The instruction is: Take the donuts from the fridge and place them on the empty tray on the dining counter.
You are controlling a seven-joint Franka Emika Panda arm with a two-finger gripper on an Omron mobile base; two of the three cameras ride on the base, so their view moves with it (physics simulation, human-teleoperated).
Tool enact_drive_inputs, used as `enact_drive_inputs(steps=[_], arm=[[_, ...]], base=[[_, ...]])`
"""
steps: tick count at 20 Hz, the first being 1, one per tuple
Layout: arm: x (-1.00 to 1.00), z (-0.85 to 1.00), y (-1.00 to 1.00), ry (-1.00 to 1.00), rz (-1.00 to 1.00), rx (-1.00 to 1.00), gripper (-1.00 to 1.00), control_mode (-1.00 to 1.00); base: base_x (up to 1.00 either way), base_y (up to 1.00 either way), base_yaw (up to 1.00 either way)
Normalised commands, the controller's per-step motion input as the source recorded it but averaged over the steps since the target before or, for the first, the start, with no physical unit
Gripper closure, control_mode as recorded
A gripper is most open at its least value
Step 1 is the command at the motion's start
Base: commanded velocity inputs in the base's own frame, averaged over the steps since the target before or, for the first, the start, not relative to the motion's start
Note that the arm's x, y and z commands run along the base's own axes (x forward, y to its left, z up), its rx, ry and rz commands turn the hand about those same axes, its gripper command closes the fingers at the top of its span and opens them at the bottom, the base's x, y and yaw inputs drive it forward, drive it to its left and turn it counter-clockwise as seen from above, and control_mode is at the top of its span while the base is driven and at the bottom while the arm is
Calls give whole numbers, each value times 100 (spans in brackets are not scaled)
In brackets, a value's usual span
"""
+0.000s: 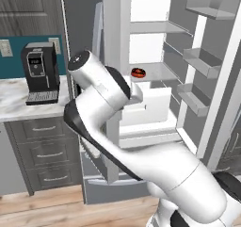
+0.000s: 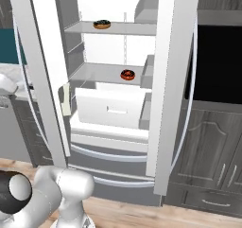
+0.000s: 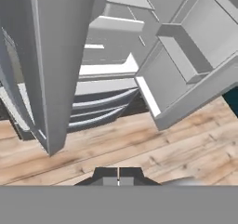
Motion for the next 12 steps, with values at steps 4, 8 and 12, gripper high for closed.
enact_drive_inputs(steps=[4,8,12], arm=[[30,-9,-100,-3,14,24,100,-100],[23,-31,-100,-1,21,30,100,-100],[15,-21,-83,-18,18,18,100,-100]], base=[[0,0,0],[0,0,0],[0,0,0]])
